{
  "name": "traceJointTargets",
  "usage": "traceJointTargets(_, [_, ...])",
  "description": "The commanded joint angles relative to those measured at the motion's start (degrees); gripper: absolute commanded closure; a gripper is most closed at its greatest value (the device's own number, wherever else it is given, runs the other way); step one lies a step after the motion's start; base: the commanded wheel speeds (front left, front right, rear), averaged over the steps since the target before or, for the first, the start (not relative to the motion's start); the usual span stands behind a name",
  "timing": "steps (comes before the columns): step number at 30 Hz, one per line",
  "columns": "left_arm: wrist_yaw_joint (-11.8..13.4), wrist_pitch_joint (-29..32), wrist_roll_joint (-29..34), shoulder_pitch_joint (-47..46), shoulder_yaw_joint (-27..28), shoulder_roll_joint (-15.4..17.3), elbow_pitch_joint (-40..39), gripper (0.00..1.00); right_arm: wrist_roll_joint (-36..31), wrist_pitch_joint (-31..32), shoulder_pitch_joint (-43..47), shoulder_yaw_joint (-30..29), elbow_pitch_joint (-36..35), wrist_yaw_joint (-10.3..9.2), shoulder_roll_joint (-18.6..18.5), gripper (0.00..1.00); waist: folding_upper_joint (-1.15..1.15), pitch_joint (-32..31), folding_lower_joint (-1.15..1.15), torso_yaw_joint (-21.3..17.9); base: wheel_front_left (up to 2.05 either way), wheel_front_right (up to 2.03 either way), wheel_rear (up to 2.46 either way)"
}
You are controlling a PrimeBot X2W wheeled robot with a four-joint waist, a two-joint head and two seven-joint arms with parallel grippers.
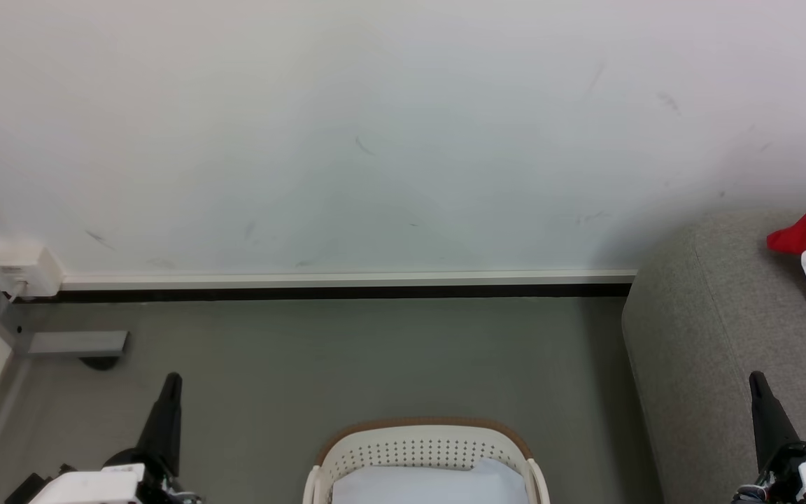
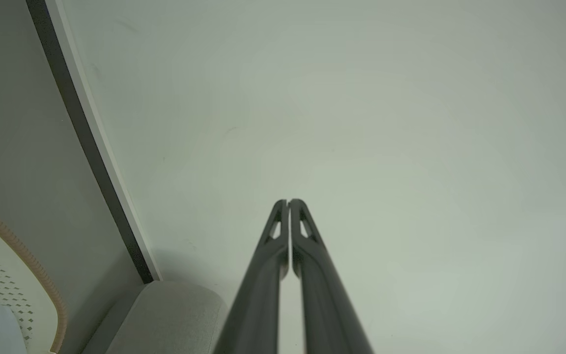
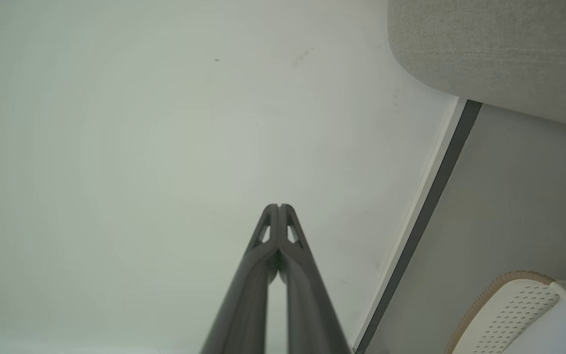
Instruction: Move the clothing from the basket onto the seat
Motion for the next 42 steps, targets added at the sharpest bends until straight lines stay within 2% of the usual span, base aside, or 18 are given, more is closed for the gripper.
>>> traceJointTargets(1, [-0.4, 0.2, -0.8, -0.4, 0.2, 0.1, -0.2, 1.0, 0.1, 0.2, -0.8, -0.1, 0.2, -0.12, -0.4, 1.0, 0.0, 0.0, 0.0, 0.0, 0.0, 0.0, 0.0])
traceJointTargets(42, [-0.4, 0.2, -0.8, -0.4, 0.2, 0.1, -0.2, 1.0, 0.1, 0.2, -0.8, 0.0, 0.2, -0.12, -0.4, 1.0, 0.0, 0.0, 0.0, 0.0, 0.0, 0.0, 0.0])
